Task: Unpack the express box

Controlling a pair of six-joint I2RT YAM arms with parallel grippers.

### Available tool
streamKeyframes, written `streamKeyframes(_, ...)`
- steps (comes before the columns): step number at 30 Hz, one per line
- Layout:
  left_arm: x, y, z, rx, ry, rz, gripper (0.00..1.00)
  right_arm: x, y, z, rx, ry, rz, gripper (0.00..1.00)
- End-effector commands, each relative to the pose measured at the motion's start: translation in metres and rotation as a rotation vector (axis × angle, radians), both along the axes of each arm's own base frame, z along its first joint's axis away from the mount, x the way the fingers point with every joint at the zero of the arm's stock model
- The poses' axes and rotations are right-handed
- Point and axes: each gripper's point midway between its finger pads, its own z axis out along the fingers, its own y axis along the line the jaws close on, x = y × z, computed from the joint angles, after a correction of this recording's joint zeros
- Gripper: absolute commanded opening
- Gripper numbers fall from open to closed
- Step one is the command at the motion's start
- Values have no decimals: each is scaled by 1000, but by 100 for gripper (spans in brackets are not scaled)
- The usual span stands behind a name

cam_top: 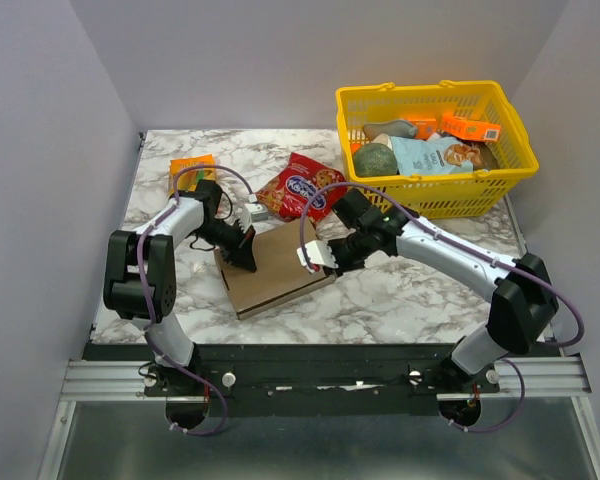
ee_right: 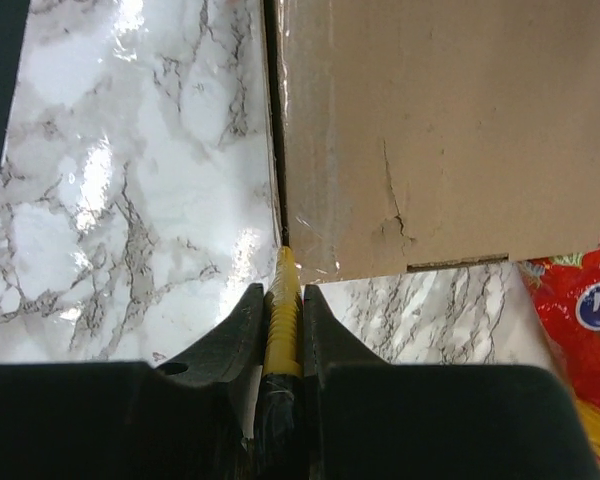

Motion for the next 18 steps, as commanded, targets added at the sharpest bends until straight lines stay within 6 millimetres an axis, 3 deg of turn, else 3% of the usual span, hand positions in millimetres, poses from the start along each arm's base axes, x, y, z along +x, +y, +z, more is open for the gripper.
streamKeyframes(1,4,40,-68,269,-39,-75,0,19,-55,-9,-156,-77,-90,0)
streamKeyframes(4,6,39,-69,275,-31,-60,0,13,-56,-9,-129,-63,-121,0)
streamKeyframes(8,6,41,-70,282,-28,-61,0,7,-70,-15,-150,-67,-178,0)
streamKeyframes(11,5,41,-71,284,-25,-65,0,8,-78,-8,-131,-99,-221,1)
streamKeyframes(18,7,41,-70,284,-23,-59,0,5,-76,0,-82,-73,-308,0)
